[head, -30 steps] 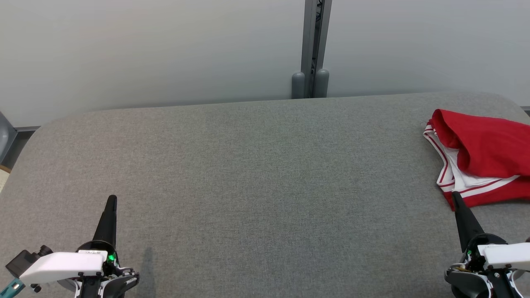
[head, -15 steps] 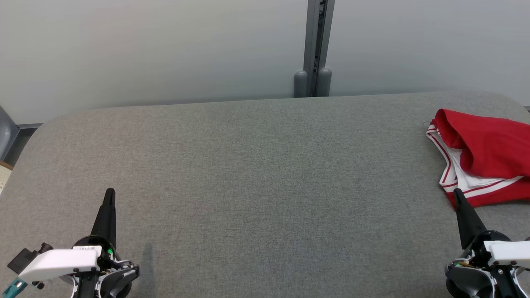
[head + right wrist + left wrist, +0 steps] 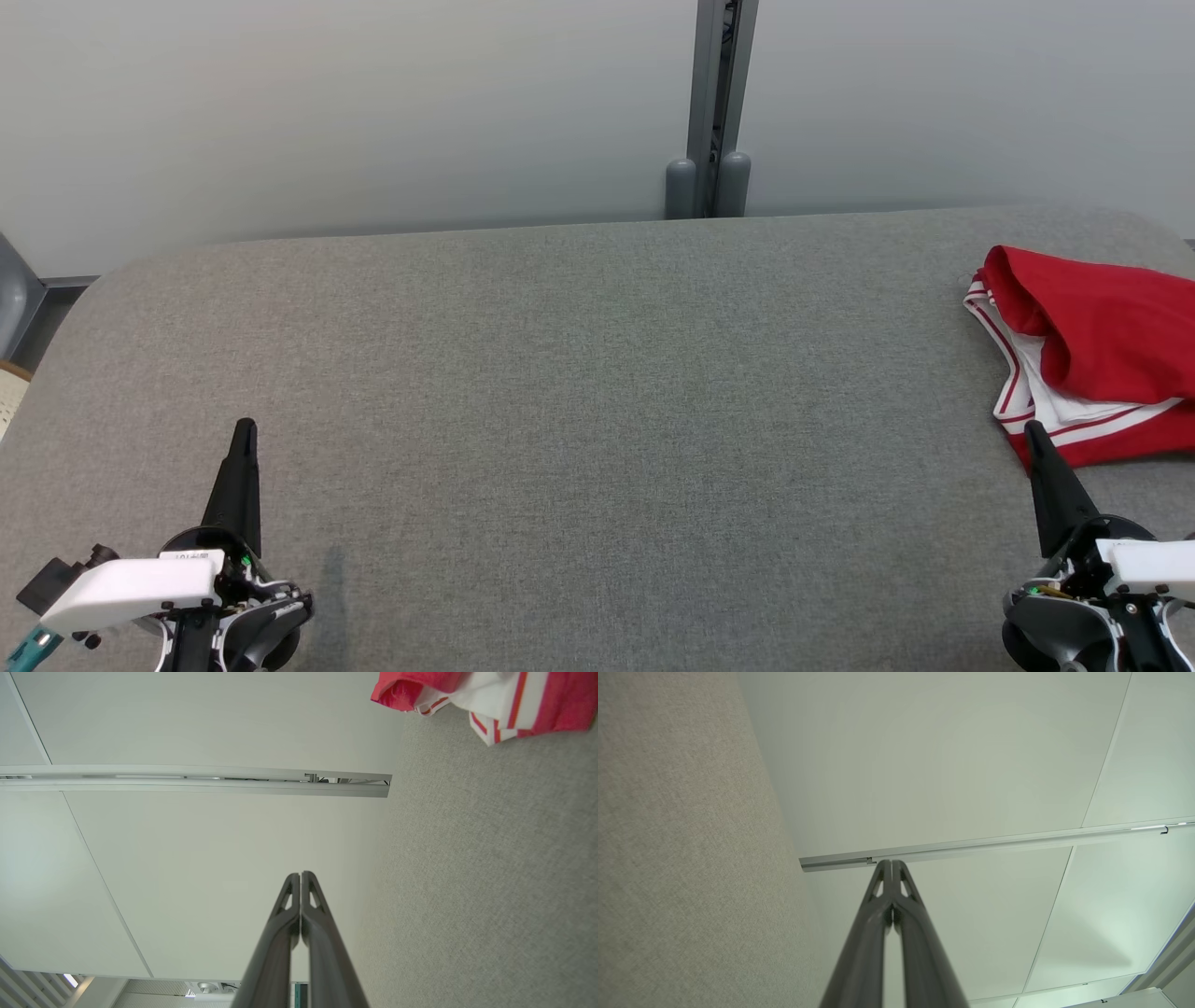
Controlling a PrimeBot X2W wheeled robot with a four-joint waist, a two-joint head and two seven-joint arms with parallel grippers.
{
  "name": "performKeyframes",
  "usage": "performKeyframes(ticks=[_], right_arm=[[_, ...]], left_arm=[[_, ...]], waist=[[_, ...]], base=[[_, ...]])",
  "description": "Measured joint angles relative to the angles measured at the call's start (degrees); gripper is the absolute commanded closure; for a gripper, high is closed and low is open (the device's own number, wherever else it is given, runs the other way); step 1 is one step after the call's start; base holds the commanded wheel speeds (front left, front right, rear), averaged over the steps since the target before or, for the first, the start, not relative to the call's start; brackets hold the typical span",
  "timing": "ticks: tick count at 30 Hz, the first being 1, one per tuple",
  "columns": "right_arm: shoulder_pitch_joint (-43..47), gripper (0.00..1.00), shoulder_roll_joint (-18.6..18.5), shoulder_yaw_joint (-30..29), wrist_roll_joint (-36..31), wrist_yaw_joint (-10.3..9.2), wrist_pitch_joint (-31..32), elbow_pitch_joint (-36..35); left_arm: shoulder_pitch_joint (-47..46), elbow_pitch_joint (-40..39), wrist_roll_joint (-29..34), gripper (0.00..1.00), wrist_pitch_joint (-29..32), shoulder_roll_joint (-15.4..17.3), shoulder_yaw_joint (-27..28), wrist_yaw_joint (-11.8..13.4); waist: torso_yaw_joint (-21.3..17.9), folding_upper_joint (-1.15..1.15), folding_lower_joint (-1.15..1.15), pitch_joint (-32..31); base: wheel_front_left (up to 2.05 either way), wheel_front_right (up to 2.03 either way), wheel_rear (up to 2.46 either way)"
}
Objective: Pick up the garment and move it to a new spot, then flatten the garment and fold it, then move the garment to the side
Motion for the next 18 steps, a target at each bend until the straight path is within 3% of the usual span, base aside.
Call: performKeyframes(ticks=[18], right_arm=[[0.0,1.0,0.13,-0.22,-0.04,0.0,0.18,0.02]], left_arm=[[0.0,0.0,0.02,1.0,0.08,-0.08,0.16,0.0]], waist=[[0.0,0.0,0.0,0.0]], base=[[0.0,0.0,0.0]])
